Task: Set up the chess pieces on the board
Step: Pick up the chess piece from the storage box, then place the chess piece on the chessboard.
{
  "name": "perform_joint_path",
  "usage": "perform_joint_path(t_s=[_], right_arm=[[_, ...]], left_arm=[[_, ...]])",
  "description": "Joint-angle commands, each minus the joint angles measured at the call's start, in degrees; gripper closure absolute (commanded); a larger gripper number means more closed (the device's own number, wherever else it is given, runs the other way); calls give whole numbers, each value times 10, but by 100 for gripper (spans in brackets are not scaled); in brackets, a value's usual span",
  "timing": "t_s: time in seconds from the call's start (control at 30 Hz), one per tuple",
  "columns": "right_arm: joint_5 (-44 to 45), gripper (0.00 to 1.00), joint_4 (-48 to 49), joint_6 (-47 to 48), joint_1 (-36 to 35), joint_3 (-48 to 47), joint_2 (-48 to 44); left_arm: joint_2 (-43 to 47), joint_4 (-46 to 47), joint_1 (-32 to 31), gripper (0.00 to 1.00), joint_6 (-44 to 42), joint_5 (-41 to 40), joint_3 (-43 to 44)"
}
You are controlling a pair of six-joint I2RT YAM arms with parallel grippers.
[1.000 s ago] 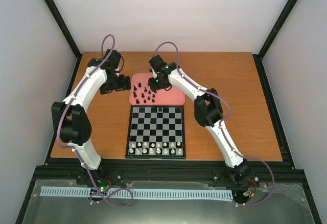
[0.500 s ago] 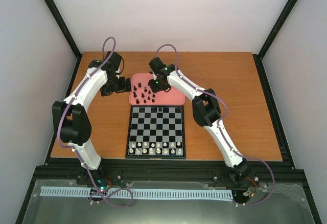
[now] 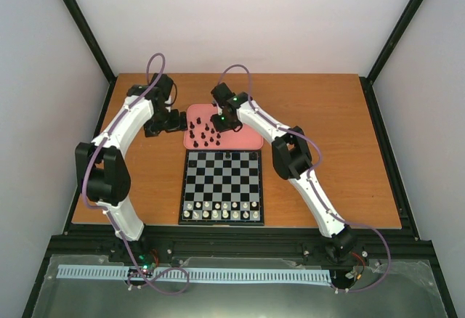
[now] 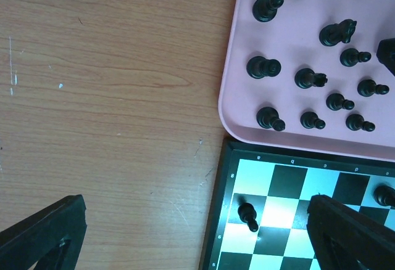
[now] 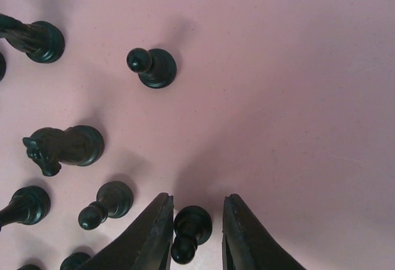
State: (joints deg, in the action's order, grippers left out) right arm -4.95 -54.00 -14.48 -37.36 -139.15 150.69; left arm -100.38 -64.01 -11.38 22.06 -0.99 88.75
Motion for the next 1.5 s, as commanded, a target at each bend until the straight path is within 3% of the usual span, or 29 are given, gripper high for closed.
perform_joint_path(t_s=[0.0,0.27,0.67,1.2,1.33,1.47], right_arm=[[9,79,2,-1,-2,-20,8],[21,94,-12,2,1,-21,-1],[51,97,-32,-4,9,2,-103],[28,97,-7,-56,27,493,-468],[-5,97,29,-71,26,602,-513],[-22,97,77,-83,25,643,-521]], left_arm=[[-14,7,-4,0,-1,5,22],[-19,5,-4,0,0,3,27],[-13,4,-4,0,-1,3,30],[17,12,-4,0,3,23,12],[20,15,-4,0,5,27,6],[20,17,-4,0,7,28,5]])
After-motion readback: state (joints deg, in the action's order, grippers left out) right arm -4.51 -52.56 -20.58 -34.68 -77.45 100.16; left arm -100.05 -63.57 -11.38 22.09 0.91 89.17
